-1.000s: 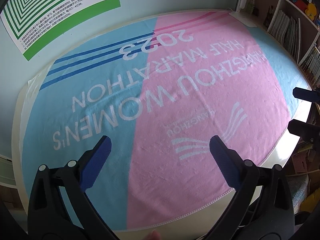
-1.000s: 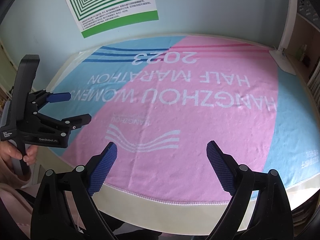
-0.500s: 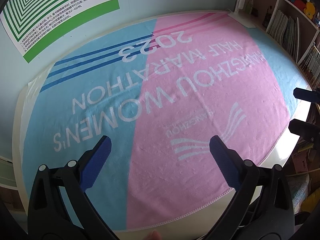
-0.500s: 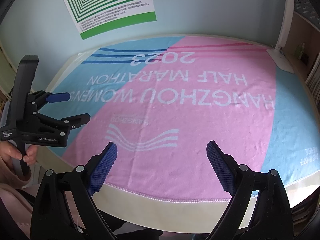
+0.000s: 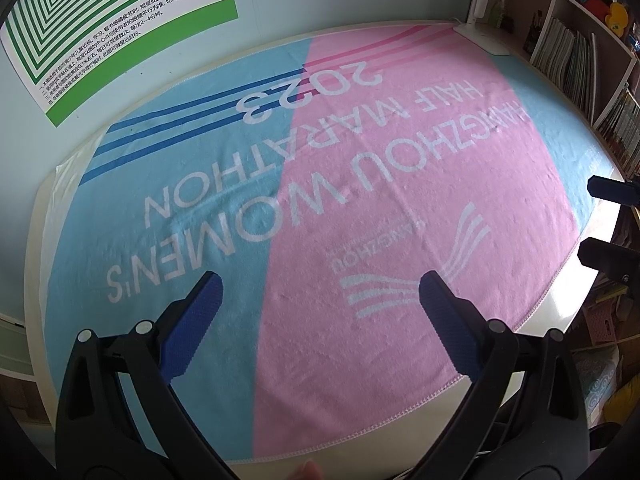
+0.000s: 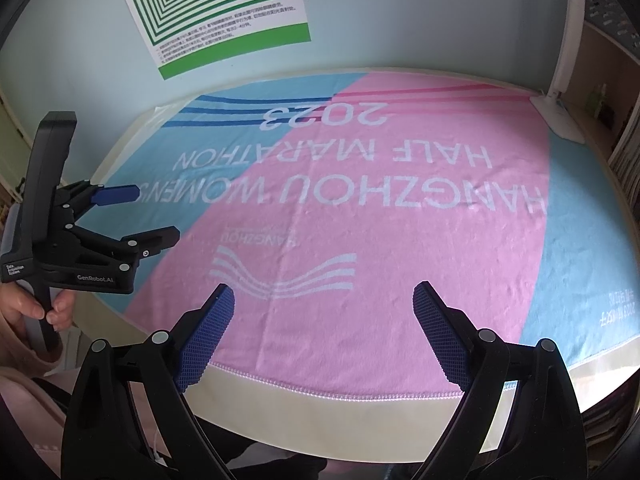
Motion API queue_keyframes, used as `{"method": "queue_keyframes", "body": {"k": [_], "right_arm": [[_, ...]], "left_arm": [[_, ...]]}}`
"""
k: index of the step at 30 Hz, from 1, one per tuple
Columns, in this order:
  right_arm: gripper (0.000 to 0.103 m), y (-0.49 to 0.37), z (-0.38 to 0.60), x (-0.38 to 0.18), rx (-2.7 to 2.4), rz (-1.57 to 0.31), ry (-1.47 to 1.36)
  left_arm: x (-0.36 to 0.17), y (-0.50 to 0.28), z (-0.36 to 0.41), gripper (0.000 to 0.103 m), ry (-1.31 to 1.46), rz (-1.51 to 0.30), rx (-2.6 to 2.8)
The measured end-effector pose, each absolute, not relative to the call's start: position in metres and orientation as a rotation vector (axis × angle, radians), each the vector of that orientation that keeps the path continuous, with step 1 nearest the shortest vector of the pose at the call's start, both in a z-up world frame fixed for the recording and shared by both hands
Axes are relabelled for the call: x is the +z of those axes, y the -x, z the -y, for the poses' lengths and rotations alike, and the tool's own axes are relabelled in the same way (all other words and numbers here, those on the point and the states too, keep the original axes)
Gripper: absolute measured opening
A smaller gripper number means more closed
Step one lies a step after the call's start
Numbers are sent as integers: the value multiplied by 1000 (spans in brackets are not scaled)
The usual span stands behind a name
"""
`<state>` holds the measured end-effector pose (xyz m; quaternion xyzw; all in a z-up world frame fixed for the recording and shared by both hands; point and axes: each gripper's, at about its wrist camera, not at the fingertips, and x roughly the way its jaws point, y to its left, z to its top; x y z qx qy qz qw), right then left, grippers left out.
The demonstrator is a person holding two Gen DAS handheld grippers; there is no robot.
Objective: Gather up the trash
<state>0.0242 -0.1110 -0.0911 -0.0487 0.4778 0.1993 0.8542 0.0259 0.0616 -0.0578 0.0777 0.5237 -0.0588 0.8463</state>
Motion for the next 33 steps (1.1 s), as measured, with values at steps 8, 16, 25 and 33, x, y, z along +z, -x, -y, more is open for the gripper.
{"method": "queue_keyframes", "body": {"k": [8, 16, 25, 33], "right_arm": [[90, -23, 112, -92, 412, -1010, 99], [90, -23, 112, -92, 407, -1011, 100], [90, -23, 111, -91, 403, -1008, 103], [90, -23, 111, -89, 398, -1007, 100]], "left_arm": [[-60, -24, -63, 96, -168, -1109, -129], [-60, -27, -64, 96, -163, -1106, -137], [-59, -27, -63, 96, -173, -1081, -132], [-62, -29, -65, 96, -166, -1102, -136]]}}
